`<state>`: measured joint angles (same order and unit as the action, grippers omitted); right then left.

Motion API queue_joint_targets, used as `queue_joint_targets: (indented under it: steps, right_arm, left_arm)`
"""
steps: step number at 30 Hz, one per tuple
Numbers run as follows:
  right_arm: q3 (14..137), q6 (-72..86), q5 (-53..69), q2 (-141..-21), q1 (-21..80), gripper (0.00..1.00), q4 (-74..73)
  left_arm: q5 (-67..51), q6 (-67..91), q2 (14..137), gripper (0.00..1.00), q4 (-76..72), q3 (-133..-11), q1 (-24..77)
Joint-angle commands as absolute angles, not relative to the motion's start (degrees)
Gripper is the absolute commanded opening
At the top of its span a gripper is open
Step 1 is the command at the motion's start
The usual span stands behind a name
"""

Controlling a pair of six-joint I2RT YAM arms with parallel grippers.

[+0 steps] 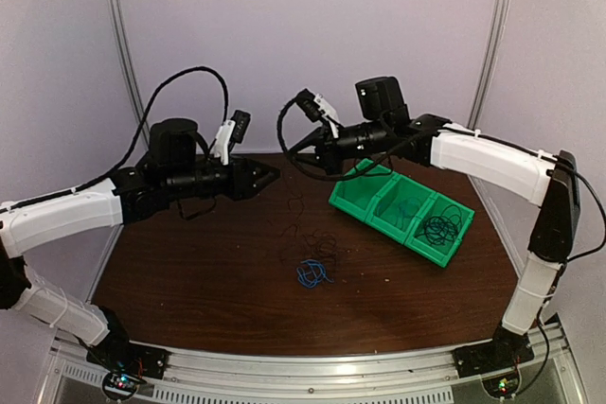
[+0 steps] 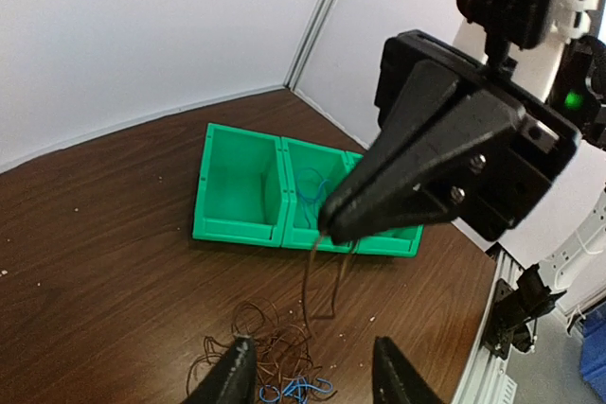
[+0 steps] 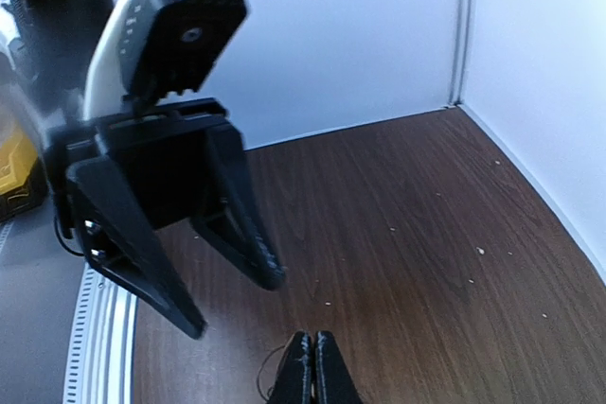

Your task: Untangle the cables

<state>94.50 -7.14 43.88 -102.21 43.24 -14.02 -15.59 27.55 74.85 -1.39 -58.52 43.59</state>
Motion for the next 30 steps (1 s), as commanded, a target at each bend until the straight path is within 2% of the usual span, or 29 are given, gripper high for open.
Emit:
queue_joint_targets:
  steps: [1, 7, 20, 30]
  right_arm:
    - [96.5, -7.4, 41.1, -102.0, 37.9, 0.00, -15.3]
    - [99.8, -7.6, 39.2, -104.4, 31.1, 0.00, -15.7]
    - [104.3, -7.2, 37.7, -112.8, 21.1, 0.00, -13.4]
    - [100.6, -7.6, 39.0, -113.1, 17.7, 0.00, -13.1]
  left_arm:
    - [-10.2, 25.0, 73.3, 0.47, -0.3, -60.0, 43.4]
    - [-5.1, 18.6, 72.2, 0.53, 6.7, -60.9, 43.4]
    - [1.3, 15.7, 68.6, 0.53, 9.1, -55.6, 43.3]
    - [2.9, 14.5, 68.4, 0.53, 9.3, -53.9, 42.9]
